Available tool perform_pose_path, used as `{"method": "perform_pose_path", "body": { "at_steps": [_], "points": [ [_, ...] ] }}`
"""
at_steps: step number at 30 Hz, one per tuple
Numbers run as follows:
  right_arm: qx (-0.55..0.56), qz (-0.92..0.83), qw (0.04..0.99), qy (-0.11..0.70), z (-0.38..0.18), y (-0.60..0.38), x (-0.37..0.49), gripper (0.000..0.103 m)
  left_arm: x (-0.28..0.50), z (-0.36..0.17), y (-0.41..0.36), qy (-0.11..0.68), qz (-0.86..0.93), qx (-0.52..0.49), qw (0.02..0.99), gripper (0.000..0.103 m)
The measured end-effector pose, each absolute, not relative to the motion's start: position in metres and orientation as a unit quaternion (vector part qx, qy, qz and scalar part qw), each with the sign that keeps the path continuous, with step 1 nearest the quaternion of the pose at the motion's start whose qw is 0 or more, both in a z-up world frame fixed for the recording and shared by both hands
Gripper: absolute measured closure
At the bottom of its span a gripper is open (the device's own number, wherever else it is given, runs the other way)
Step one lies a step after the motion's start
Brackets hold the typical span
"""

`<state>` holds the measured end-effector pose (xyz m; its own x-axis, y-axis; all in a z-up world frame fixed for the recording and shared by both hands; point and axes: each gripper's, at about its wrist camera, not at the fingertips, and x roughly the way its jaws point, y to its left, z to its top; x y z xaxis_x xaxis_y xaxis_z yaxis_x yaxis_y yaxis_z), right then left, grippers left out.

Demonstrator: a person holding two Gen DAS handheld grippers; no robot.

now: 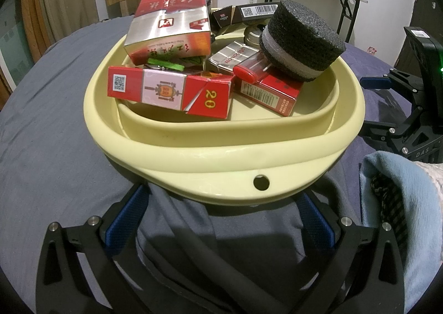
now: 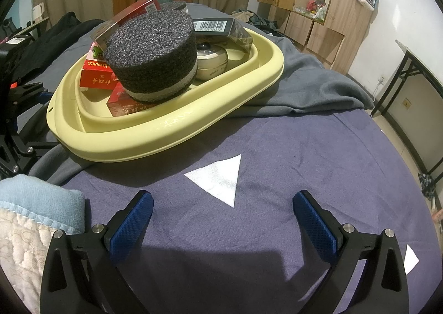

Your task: Organize rigid objects

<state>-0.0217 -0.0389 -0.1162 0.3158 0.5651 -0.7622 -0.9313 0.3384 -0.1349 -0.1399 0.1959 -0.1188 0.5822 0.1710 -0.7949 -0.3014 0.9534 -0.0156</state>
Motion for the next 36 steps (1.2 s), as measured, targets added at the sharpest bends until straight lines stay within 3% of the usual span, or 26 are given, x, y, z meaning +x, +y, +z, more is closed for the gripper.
{"method": "perform_pose_path", "body": {
  "at_steps": [36],
  "points": [
    [-0.293, 0.495, 0.756, 0.312, -0.1161, -0.0385, -0.0250, 0.000, -0.1395, -0.1178, 0.1935, 0.437, 0.135, -0.073, 0.886, 0.000]
  ]
}}
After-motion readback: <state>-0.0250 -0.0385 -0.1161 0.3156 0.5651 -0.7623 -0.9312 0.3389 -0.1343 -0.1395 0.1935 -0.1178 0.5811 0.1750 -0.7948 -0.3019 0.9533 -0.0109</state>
